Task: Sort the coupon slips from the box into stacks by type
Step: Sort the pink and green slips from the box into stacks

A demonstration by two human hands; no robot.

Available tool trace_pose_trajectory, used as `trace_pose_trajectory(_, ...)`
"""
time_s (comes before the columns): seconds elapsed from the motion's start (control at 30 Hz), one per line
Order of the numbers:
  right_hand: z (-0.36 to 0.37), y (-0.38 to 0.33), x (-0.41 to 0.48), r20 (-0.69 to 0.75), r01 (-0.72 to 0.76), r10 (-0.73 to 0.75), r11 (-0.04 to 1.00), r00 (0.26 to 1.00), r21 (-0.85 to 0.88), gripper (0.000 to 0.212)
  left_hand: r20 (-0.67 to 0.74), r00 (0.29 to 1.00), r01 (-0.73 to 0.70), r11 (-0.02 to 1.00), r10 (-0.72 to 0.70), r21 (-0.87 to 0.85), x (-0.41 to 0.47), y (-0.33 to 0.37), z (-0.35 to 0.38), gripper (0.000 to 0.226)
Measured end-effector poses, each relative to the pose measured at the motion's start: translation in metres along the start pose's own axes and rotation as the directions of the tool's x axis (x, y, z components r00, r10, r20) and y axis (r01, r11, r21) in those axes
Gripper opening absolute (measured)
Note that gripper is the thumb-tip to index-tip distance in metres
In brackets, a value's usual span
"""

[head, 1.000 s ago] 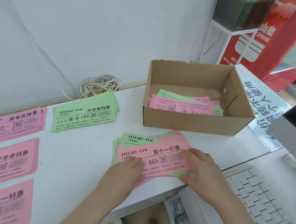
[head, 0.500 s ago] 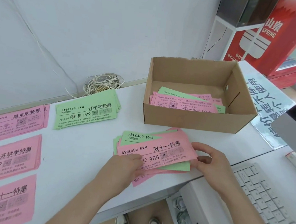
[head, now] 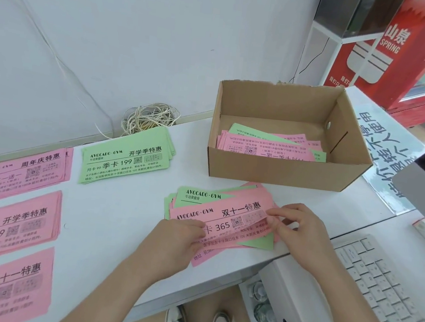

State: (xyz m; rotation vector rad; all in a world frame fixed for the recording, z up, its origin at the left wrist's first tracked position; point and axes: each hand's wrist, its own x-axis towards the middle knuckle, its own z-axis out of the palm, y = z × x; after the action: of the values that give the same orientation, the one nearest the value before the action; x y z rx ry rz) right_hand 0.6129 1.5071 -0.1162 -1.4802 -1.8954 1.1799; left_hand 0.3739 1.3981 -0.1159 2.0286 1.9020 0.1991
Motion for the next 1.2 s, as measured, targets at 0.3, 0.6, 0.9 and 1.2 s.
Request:
trace_pose_trajectory(0.3,0.005,-0.005,0.001,-0.036,-0.168,0.176,0.974,0.984,0.153,0.039,-0.179,0.960,0.217,0.976,-0.217,-0.022,0.000,0.009,0.011,0.048)
trace_pose_trajectory(0.6,0.003,-0.008,0.003,-0.033,-0.242,0.254,0.948,0.967,0.208,0.041,-0.284,0.959,-0.018,0.999,0.025,0.028,-0.006,-0.002,0.013,0.061)
trace_pose_trajectory(0.9,-0.002,-0.023,0.004,0.025,-0.325,0.345,0.855,0.938,0.404,0.034,-0.157,0.978,-0.106,0.975,0.138,0.196,-0.007,0.008,0.015,0.046)
trace_pose_trajectory(1.2,-0.006,-0.027,0.004,0.003,-0.314,0.329,0.899,0.944,0.305,0.026,-0.107,0.994,-0.012,0.992,0.026,0.126,0.000,0.005,0.006,0.061)
